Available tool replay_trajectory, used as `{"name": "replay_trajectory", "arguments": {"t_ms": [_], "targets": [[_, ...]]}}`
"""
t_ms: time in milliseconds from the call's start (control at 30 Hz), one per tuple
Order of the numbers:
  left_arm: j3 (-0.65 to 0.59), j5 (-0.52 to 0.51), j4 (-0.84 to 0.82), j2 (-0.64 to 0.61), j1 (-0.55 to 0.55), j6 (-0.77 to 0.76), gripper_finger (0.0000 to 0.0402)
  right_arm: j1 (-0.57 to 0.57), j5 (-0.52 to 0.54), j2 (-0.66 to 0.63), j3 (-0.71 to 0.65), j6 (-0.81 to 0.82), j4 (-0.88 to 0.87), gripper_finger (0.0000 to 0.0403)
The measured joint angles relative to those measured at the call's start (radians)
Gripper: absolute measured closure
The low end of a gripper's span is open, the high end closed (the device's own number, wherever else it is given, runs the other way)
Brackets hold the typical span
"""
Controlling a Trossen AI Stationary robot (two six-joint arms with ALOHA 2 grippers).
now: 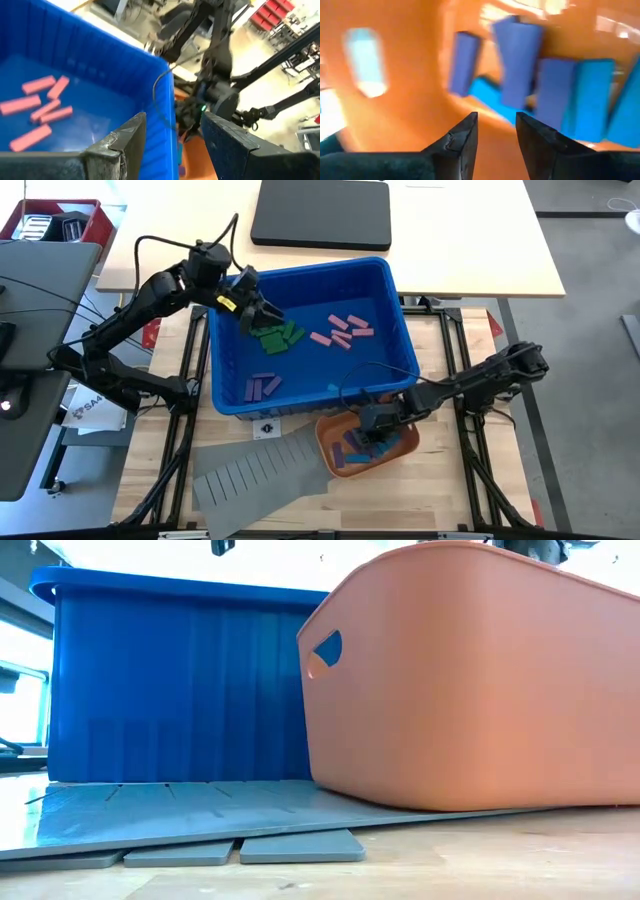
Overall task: Sort blocks
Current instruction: Put the purple block into the orange bin
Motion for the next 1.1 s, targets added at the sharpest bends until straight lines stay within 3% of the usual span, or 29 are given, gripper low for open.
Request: {"name": "replay_trajectory", "arguments": {"t_ms": [300,467,567,667,767,1100], "targets": [[-0.012,-0.036,-0.300,0.033,-0.028,0.141,0.0218,-0.001,-0.020,-0.083,0.253,-0.184,-0.066,0.0276],[-0.023,-0.135,-0.414,0.166,-0.093,0.221,0.0218,-0.061,0.113,-0.104,0.428,-0.472,-0.123,0.0275],[-0.024,-0.272,-0.505,0.283,-0.136,0.259,0.0218,-0.112,0.211,-0.104,0.528,-0.628,-0.174,0.0275],[-0.024,-0.445,-0.648,0.404,-0.155,0.307,0.0218,-0.172,0.234,-0.105,0.590,-0.711,-0.197,0.0275],[-0.025,-0.504,-0.765,0.521,-0.159,0.354,0.0218,-0.216,0.238,-0.104,0.636,-0.748,-0.221,0.0275],[-0.111,-0.556,-0.622,0.683,-0.151,0.371,0.0218,-0.263,0.227,-0.104,0.664,-0.806,-0.296,0.0275]]}}
